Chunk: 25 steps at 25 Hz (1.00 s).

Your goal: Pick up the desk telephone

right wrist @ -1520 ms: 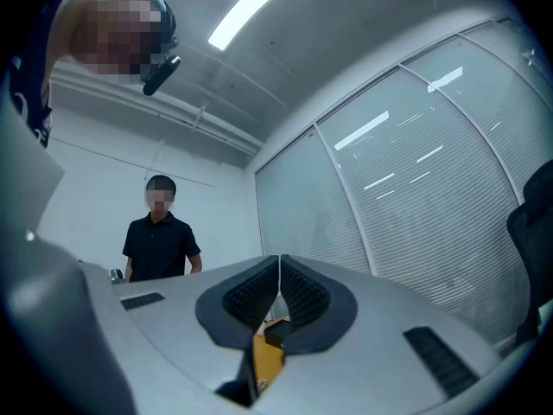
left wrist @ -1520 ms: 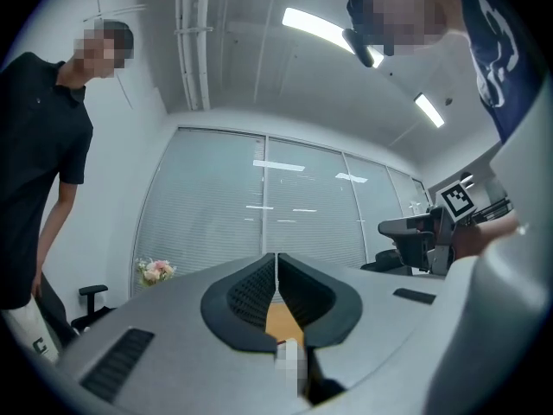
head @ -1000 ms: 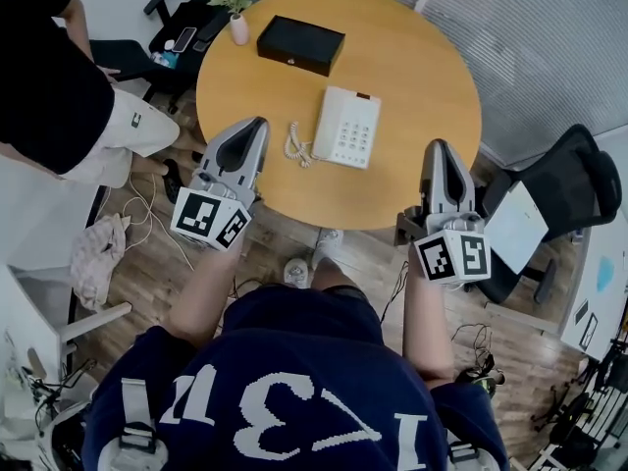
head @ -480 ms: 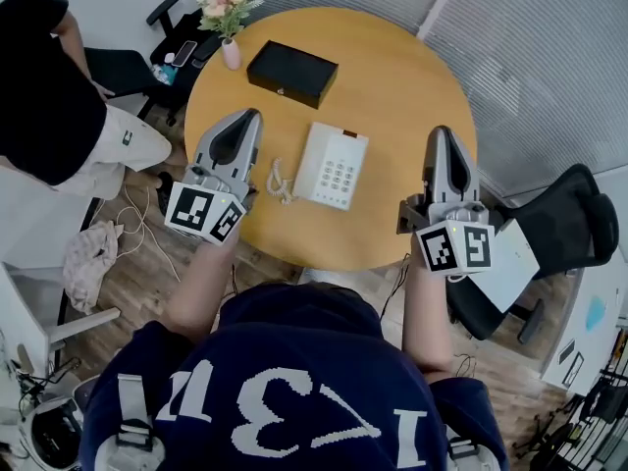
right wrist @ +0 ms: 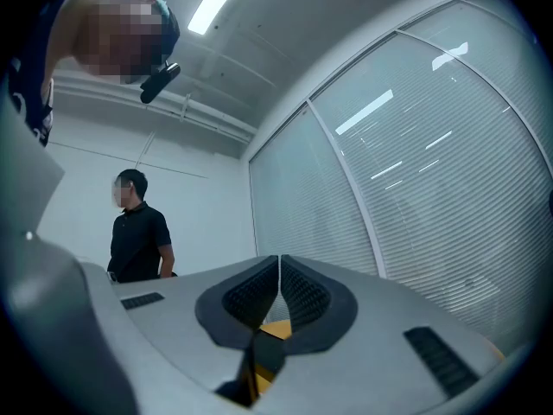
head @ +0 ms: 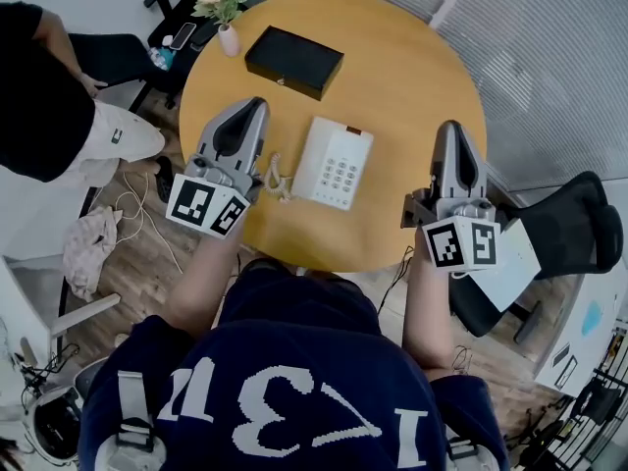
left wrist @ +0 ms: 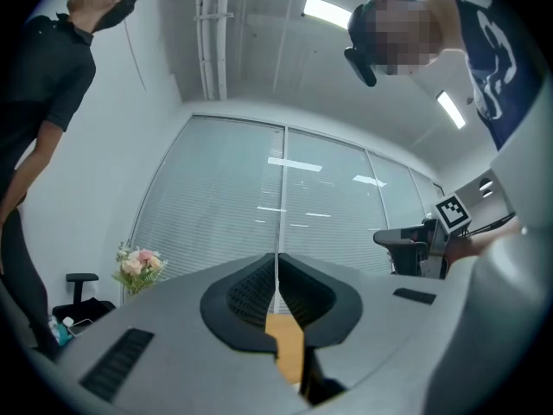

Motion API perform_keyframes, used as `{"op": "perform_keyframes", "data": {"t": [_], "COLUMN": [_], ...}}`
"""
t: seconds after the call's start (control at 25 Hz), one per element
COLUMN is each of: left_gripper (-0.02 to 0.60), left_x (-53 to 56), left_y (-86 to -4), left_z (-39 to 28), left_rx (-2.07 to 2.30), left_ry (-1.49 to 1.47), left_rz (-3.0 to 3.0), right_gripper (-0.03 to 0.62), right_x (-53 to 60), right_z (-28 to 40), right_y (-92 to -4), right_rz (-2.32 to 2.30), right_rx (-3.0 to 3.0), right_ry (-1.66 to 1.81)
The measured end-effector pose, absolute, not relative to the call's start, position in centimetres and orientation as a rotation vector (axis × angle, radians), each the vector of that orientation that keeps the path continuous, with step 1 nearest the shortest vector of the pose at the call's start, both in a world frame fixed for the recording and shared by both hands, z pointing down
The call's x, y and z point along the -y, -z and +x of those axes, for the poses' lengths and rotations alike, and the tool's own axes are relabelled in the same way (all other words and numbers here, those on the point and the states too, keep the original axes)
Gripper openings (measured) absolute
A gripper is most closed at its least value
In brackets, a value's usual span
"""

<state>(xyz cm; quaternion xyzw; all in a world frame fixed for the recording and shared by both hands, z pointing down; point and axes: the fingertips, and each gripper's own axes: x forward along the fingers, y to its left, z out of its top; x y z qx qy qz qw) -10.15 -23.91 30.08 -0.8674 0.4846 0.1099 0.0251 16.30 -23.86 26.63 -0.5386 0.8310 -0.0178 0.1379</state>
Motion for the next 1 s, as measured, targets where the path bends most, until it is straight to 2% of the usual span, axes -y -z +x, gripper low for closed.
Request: {"op": "perform_keyframes", "data": {"t": [0.24, 0.6, 0.84, 1.0], "left_gripper": [0.021, 0.021, 0.021, 0.023], "left_x": [25.8, 29.1, 30.7, 31.6], "left_y": [-30.0, -30.6, -34.6, -39.4], "left_z": [-10.0, -9.9, -9.3, -7.8], "left_rx": [-1.424, -1.423, -1.406, -1.324], "left_ry": [-0.299, -0.304, -0.233, -0.150], "left_rz": [-2.727, -2.774, -2.853, -3.051], "right_gripper": [0.031, 0.031, 0.031, 0.031], "right_x": [23.1, 24.4, 26.5, 28.2], "right_z": [14.8, 14.6, 15.1, 14.5], "right_y": [-26.2, -27.4, -31.8, -37.6], "right_rz": [-1.667, -1.731, -1.754, -1.665], "right_rx": [-2.408, -2.388, -2.396, -2.449], "right_ry": [-0.096, -0.034, 0.137, 0.399]}}
